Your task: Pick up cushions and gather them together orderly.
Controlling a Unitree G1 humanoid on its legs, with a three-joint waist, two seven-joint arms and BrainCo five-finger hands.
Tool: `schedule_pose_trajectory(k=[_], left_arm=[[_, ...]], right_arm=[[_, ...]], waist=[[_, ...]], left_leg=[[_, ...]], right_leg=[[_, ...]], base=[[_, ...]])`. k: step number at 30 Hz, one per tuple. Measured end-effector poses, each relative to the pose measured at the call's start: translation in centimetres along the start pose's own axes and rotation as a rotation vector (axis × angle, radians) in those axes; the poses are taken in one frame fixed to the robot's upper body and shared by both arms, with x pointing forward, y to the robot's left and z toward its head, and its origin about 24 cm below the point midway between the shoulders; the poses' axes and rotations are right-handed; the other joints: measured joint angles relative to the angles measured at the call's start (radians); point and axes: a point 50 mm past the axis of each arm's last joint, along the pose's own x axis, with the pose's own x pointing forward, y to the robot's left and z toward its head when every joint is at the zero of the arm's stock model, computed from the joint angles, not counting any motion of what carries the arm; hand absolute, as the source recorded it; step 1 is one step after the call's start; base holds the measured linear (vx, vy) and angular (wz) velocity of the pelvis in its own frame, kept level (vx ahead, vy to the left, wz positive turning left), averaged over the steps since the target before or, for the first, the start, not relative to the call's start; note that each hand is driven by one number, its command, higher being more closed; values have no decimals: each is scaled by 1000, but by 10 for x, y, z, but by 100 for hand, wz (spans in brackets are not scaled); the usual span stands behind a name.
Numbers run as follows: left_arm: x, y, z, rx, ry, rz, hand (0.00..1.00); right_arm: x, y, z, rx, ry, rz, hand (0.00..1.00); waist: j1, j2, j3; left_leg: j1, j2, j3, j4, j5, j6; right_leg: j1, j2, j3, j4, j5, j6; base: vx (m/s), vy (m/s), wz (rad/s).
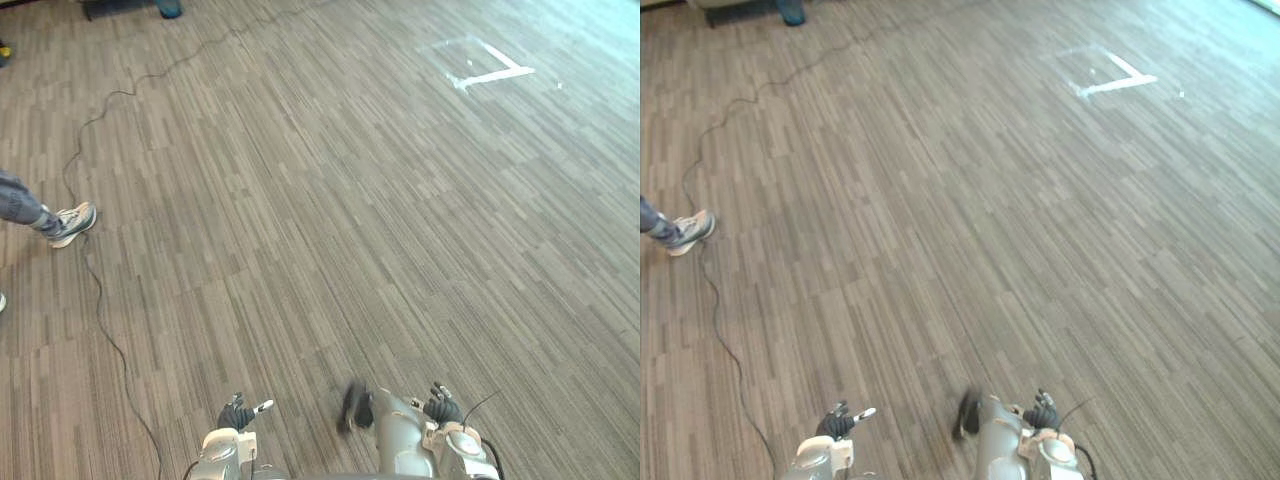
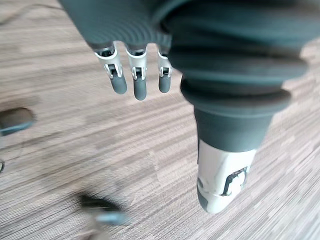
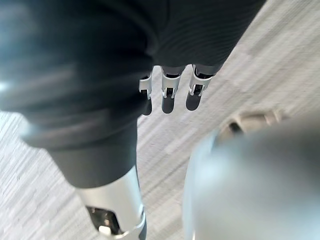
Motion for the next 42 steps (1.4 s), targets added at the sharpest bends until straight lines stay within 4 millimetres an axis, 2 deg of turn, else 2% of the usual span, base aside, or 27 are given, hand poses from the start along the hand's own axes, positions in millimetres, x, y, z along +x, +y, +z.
schedule_pose_trajectory(k=[1, 2, 4, 5, 6, 7, 8, 12, 13, 16, 17, 19, 20, 21, 22, 23, 25, 27, 31, 33, 34, 35, 36, 37, 38, 40, 42], left_arm=[[-1, -7, -4, -9, 16, -13, 0], [-1, -16, -7, -3, 34, -37, 0], [0, -18, -3, 15, 24, -42, 0], [1, -18, 0, 27, 13, -40, 0], [1, -19, 3, 22, -2, -43, 0], [1, -19, 5, 19, -8, -43, 0], [1, -19, 7, 16, -20, -43, 0], [2, -19, 24, 4, -94, -45, 0], [2, -19, 26, 0, -114, -42, 0], [1, -21, 23, 8, -104, -47, 0], [1, -21, 23, 10, -105, -49, 0], [2, -17, 23, 26, -106, -44, 0], [2, -15, 23, 30, -102, -40, 0], [3, -9, 22, 42, -95, -29, 0], [3, -6, 22, 48, -98, -23, 0], [4, -1, 24, 66, -95, -13, 0], [4, -2, 17, 93, -65, -22, 0], [3, -4, 11, 106, -43, -30, 0], [3, -4, 12, 129, -46, -38, 0], [3, -5, 10, 144, -36, -45, 0], [3, -5, 9, 146, -33, -45, 0], [1, -4, 2, 142, -12, -43, 0], [0, -7, -1, 129, -2, -47, 0], [-2, -13, -7, 112, 16, -58, 0], [-3, -20, -9, 96, 22, -72, 0], [-3, -24, -8, 64, 17, -77, 0], [-2, -18, -3, 27, 1, -49, 0]], right_arm=[[3, -4, 7, -9, -14, -10, 0], [7, -9, 19, -16, -36, -19, 0], [8, -12, 19, 2, -35, -34, 0], [7, -8, 14, -6, -13, -20, 0], [5, -5, 8, -11, 4, -12, 0], [4, -4, 7, -9, 10, -8, 0], [3, 2, 1, 6, 29, 1, 0], [1, 2, -9, 18, 68, -3, 0], [1, 1, -8, 30, 64, -9, 0], [-1, -4, -13, 23, 72, -24, 0], [-1, -5, -14, 22, 76, -26, 0], [-7, -6, -28, 14, 111, -28, 0], [-7, -4, -29, 15, 112, -23, 0], [-9, 5, -32, 27, 115, 0, 0], [-9, 8, -32, 35, 115, 5, 0], [-8, 13, -27, 39, 102, 23, 0], [-6, 15, -23, 37, 87, 35, 0], [-3, 14, -13, -9, 51, 56, 0], [2, 10, 5, -20, -16, 55, 0], [4, 7, 15, -23, -47, 47, 0], [3, 6, 14, -22, -43, 44, 0], [2, 1, 8, -23, -29, 31, 0], [2, -4, 8, -34, -26, 20, 0], [2, -11, 6, -47, -14, 7, 0], [3, -18, 8, -66, -14, -11, 0], [3, -24, 4, -74, 9, -26, 0], [0, -19, -3, -62, 31, -20, 0]], waist=[[9, 45, 1], [0, 93, -7], [-5, 93, -5], [-6, 96, -3], [-7, 95, 6], [-6, 89, 9], [0, 65, 21], [27, 32, 28], [46, 37, 31], [50, 73, 33], [50, 75, 32], [64, 53, 5], [64, 42, -2], [60, 0, -17], [61, -17, -14], [57, -47, -4], [45, -41, -2], [46, 1, 3], [23, 30, 13], [-11, 32, 22], [-10, 28, 22], [-11, 26, 16], [-15, 29, 3], [-14, 54, -14], [-15, 91, -11], [-10, 121, -3], [-4, 102, 13]], left_leg=[[14, 22, 8, -3, 4, -7], [20, 46, -6, 10, 96, -87], [2, 78, -24, 131, 160, -111], [-103, 179, -75, 459, 244, -87], [-218, 256, -93, 778, 207, -55], [-249, 265, -99, 850, 183, -48], [-359, 258, -118, 978, 91, -37], [-568, 170, -86, 758, -39, 36], [-615, 101, -159, 455, -27, 19], [-662, 75, -295, 101, 77, -33], [-670, 78, -301, 95, 79, -30], [-674, 63, -307, 155, 209, 11], [-676, 52, -306, 164, 203, 24], [-663, 23, -262, 186, 145, 74], [-647, 12, -241, 193, 121, 82], [-564, -23, -194, 202, 59, 103], [-485, -34, -182, 203, 17, 116], [-289, -30, -137, 77, -2, 122], [-179, -11, -86, -16, -2, 121], [-100, -16, -83, -49, -3, 112], [-86, -21, -83, -49, -7, 105], [-24, -16, -90, -30, -28, 45], [-14, -2, -96, 5, -35, 33], [-46, 37, -110, 133, -28, 15], [-146, 122, -149, 407, 45, -46], [-291, 232, -161, 784, 103, -28], [-362, 280, -134, 979, 41, -21]], right_leg=[[-18, 25, 2, 53, -30, -26], [-77, 43, 24, 213, -157, -20], [-80, 52, 47, 304, -247, -9], [-10, 100, 69, 289, -314, 6], [79, 155, 94, 235, -332, 7], [109, 171, 107, 215, -334, 3], [220, 192, 135, 141, -344, -12], [409, 218, 284, -2, -331, 14], [463, 218, 381, -40, -343, 37], [579, 215, 517, -104, -381, 79], [589, 215, 529, -108, -389, 85], [616, 166, 610, -46, -468, 132], [604, 155, 612, -12, -474, 140], [505, 113, 607, 183, -502, 188], [461, 99, 601, 293, -503, 211], [329, 30, 551, 620, -426, 362], [283, -17, 477, 773, -413, 337], [195, -40, 318, 785, -490, 195], [28, -16, 198, 480, -472, 168], [-13, -7, 173, 73, -249, 190], [-15, -8, 174, 52, -230, 189], [-20, 2, 211, 76, -142, 126], [-43, 7, 230, 157, -109, 94], [-80, 13, 235, 284, -169, 90], [-50, 32, 232, 325, -250, 75], [36, 82, 226, 306, -299, 54], [186, 121, 247, 244, -340, 40]], base=[[662, -126, -80], [652, -148, -79], [625, -194, -61], [691, -226, -74], [659, -204, -68], [507, -112, -72], [489, -77, -75], [465, -3, -112], [368, 70, -142], [562, 261, -154], [559, 341, -114], [591, 396, -113], [762, 455, -93], [511, 283, -61], [739, 404, -87], [582, 305, -57], [580, 278, -36], [573, 224, -43], [510, 71, -17], [641, -63, 18], [828, -167, 10], [581, -137, -4], [732, -228, -13], [704, -284, -19], [837, -332, -17], [678, -232, -38], [706, -191, -51]])
